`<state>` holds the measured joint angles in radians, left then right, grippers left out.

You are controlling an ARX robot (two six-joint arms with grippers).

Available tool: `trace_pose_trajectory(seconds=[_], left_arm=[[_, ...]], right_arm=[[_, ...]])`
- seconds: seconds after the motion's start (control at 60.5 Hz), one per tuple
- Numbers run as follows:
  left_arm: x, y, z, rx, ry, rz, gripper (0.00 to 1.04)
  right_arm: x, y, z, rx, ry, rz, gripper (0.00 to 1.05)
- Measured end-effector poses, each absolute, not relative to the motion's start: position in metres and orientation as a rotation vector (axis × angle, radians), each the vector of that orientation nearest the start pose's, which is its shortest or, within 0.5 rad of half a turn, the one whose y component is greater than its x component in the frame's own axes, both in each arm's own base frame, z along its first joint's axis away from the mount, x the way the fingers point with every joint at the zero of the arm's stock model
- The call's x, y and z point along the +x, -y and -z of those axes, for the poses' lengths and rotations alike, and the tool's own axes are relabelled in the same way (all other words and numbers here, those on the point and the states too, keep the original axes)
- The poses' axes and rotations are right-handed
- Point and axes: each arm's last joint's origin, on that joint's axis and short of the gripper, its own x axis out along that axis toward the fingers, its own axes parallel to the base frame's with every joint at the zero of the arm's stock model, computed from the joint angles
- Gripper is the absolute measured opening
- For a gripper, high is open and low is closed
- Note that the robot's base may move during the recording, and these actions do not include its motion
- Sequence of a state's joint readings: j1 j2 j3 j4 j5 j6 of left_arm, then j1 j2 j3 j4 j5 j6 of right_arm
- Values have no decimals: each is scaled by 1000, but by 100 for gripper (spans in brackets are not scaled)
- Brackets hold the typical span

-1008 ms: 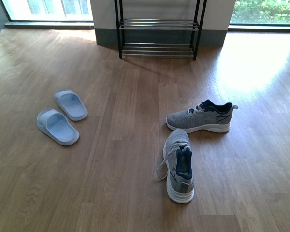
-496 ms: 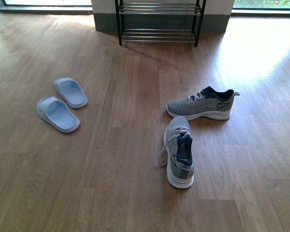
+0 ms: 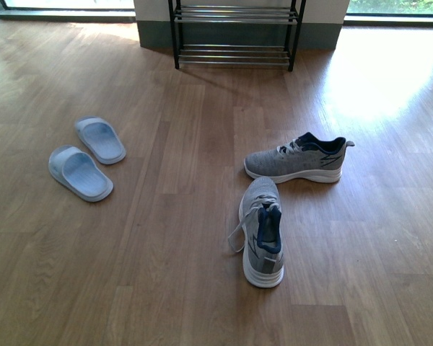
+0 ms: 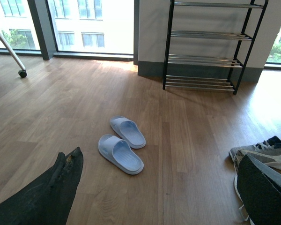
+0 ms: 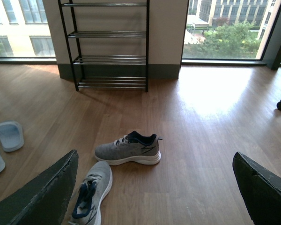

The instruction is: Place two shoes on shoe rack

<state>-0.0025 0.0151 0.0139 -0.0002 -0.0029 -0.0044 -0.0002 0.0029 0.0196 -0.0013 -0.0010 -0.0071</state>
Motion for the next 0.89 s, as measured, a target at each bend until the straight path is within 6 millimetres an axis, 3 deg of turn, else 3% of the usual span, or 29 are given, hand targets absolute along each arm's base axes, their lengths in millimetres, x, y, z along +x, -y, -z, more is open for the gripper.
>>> trace_pose_trajectory(seconds=[0.892], left_arm=[[98, 0, -167, -4, -1, 3, 95]], right_arm=[[97, 0, -170, -7, 15, 3, 96]])
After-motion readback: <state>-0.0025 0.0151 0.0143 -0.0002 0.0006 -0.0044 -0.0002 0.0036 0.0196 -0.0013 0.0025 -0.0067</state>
